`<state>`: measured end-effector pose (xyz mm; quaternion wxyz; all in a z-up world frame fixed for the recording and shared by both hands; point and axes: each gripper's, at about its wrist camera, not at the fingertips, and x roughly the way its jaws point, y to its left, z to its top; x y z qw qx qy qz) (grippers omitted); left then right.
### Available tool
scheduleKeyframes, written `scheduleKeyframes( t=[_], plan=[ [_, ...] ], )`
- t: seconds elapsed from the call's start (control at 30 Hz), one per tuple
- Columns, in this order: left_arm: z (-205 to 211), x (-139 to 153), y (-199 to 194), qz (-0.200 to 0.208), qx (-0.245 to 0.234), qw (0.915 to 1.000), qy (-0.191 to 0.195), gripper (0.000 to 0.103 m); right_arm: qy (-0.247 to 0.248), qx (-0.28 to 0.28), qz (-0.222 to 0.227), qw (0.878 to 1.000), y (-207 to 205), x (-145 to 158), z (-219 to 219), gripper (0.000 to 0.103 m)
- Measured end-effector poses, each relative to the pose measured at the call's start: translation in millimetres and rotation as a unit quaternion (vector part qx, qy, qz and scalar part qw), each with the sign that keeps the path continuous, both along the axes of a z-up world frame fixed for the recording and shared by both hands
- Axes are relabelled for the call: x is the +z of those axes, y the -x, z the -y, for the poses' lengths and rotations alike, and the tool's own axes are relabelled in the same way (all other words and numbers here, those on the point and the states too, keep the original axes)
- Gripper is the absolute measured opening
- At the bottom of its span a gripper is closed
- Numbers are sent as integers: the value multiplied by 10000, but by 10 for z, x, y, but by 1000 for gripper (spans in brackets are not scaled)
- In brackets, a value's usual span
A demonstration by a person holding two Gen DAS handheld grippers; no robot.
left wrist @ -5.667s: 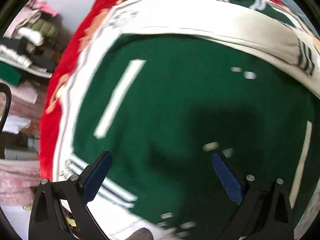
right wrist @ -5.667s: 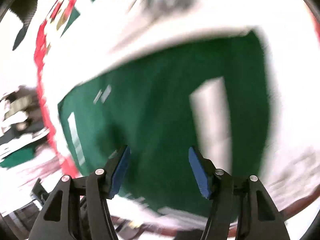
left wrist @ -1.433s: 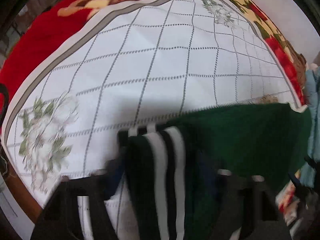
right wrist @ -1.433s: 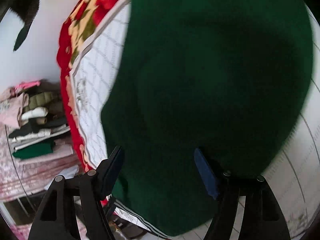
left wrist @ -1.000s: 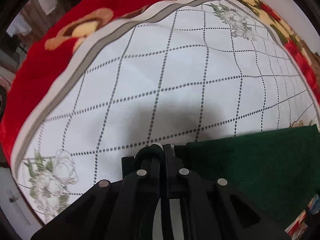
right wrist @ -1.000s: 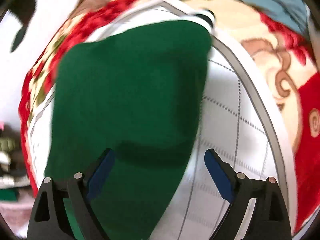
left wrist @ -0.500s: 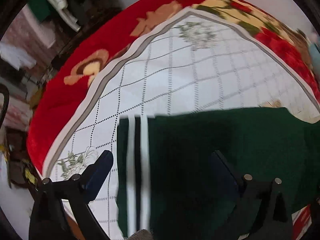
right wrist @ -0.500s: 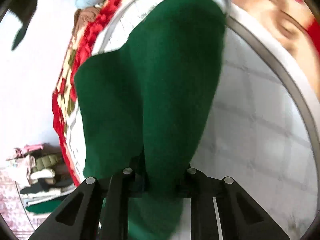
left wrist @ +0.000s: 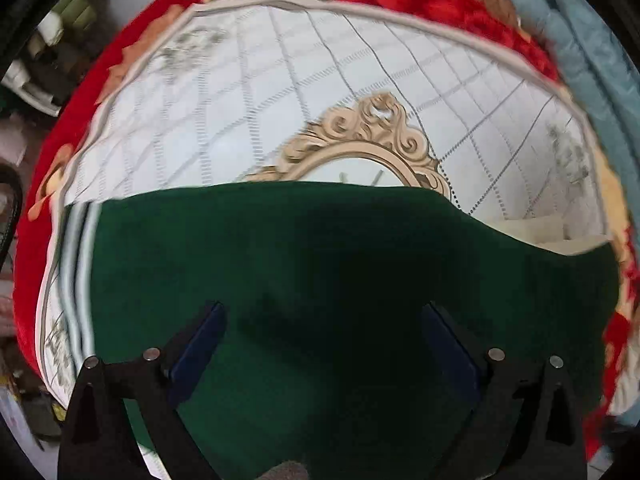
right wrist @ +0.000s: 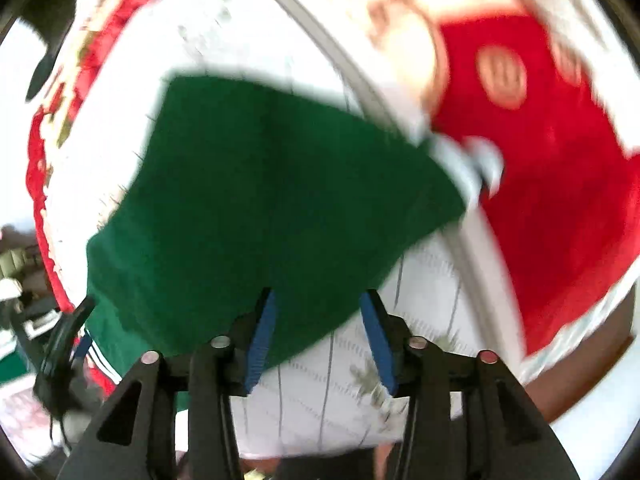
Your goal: Fold large clothes
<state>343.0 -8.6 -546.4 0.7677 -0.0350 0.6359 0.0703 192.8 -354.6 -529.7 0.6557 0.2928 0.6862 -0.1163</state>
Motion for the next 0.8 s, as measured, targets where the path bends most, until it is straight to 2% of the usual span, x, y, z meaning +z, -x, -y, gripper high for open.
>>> scheduleKeyframes(
  t=[0.07,0.1,0.17,0.23,0.37,0.4,0.43,0.47,0.5,0.6,0.7,0.8],
  plan=[
    [120,-244,-112,-202,-109,9997,-125,99,210,343,441,9982,-289,75,32,78],
    [140,-349,-160,-299,-88,9994,-149,99,273,573,579,9963,-480,43,18,82],
    [127,-422,-194,-304,-39,9994,-140,102,435,1063,639,9913,-933,-136,-25,83],
    [90,-444,-206,-269,-5,9996,-93,103,256,1328,778,9877,-1369,-331,-58,83],
    [50,-448,-174,-237,67,9997,-42,103,-170,1853,587,9808,-1844,-773,-275,83],
    [41,-450,-176,-244,86,9997,-30,103,-277,1934,555,9791,-1838,-883,-254,80],
    [34,-451,-182,-252,91,9996,-26,103,-314,2041,600,9766,-1881,-922,-313,56],
    [28,-451,-187,-262,98,9996,-23,103,-332,2131,676,9741,-1907,-924,-370,14],
    [20,-451,-195,-274,110,9996,-22,103,-329,2224,687,9720,-1900,-907,-435,8],
    [-15,-439,-207,-322,165,9993,-16,103,-62,2360,1017,9664,-1919,-687,-568,7],
    [-68,-383,-190,-337,313,9989,66,103,-206,1972,1632,9664,-1900,-327,-494,6],
    [-163,-188,-151,-129,419,9990,29,103,-271,1770,1976,9638,-1943,-224,-465,6]
  ],
)
